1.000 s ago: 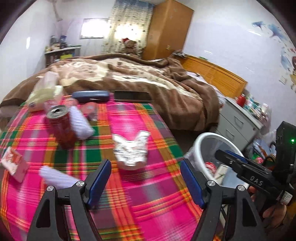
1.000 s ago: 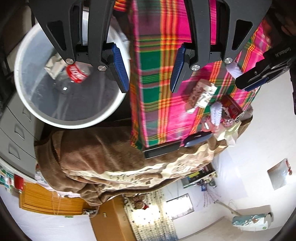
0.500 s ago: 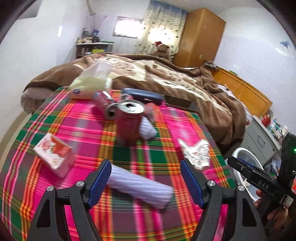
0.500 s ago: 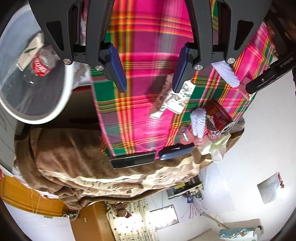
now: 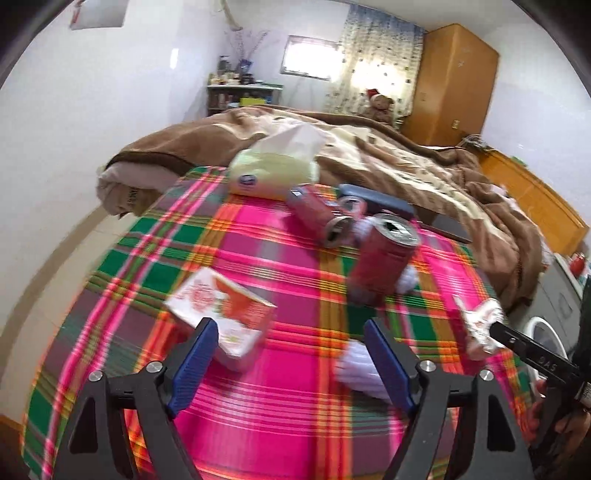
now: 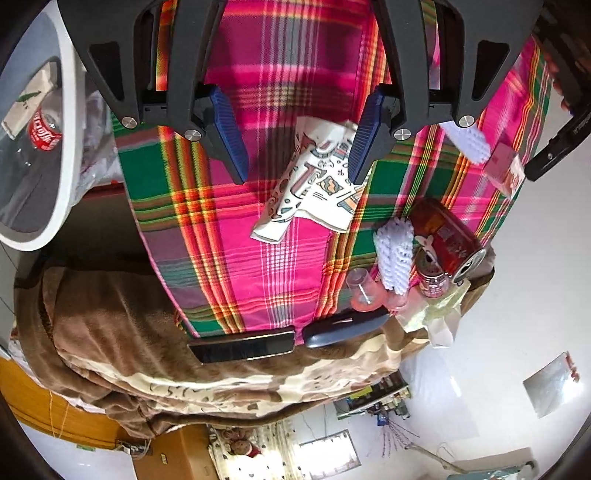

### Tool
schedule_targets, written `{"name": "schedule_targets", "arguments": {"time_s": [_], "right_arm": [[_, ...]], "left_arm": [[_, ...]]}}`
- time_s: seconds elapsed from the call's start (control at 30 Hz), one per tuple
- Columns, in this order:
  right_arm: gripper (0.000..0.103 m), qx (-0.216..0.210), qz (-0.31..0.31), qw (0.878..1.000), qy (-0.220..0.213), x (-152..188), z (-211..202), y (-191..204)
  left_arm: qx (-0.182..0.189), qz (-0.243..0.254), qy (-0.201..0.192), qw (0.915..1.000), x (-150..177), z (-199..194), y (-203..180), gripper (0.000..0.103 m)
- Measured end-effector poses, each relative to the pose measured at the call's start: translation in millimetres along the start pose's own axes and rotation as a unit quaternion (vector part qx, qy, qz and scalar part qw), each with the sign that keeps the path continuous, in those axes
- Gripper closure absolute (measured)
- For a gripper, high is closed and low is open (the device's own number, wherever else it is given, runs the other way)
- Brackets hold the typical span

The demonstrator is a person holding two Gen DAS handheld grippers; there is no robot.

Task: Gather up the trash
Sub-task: 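Grasp the patterned paper cup with the right tool while the left tool grasps the strawberry juice box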

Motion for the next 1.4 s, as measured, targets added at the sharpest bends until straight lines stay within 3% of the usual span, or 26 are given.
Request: {"name": "schedule_targets", "arguments": {"time_s": [0.1, 0.33, 0.47, 0.57, 0.83, 1.17, 1.33, 1.4], "right_arm": [[0.046, 0.005, 0.000, 1.000, 0.006, -1, 7, 4], [0.047, 0.016, -0.003, 1.000, 0.017, 0, 18, 10], [0.072, 0.017, -0.004, 1.000, 0.013, -1, 19, 10], [0.080, 0.016, -0.006, 1.000, 0.011, -1, 18, 11], [0.082, 0.015, -0.016, 1.000, 0.009, -1, 19, 13], [0.082, 0.013, -0.014, 1.000, 0.008, -1, 20, 12], [0.082, 0.013, -0.012, 1.000, 0.008, -1, 20, 12], [0.082, 0.012, -0.012, 1.000, 0.007, -1, 20, 11]], "left_arm": [[-0.025, -0.030, -0.003, 0.9992, 0, 2, 22, 0.021], [-0.029, -0.074, 0.041, 0.9960, 3, 30, 52, 0.015], [-0.026, -0.084, 0.051, 0.9948, 1, 43, 55, 0.015], [-0.018, -0.087, 0.065, 0.9939, -1, 56, 53, 0.015], [-0.028, -0.058, 0.072, 0.9953, -15, 79, 42, 0.015], [-0.005, 0.020, 0.091, 0.9956, -10, 91, 9, 0.015], [-0.044, 0.010, 0.098, 0.9942, -7, 93, 22, 0.015], [-0.042, -0.002, 0.097, 0.9943, -7, 92, 27, 0.016]]}}
Point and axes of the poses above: each gripper's, at about its wrist camera, not at the fingertips, and z roughly the way its jaws point, y to its left, x to its underside, the point moved 4 cm from there along z, roughly the way its jaws point, and after that the axes turned 7 degrees about z, right-handed, at the moved point
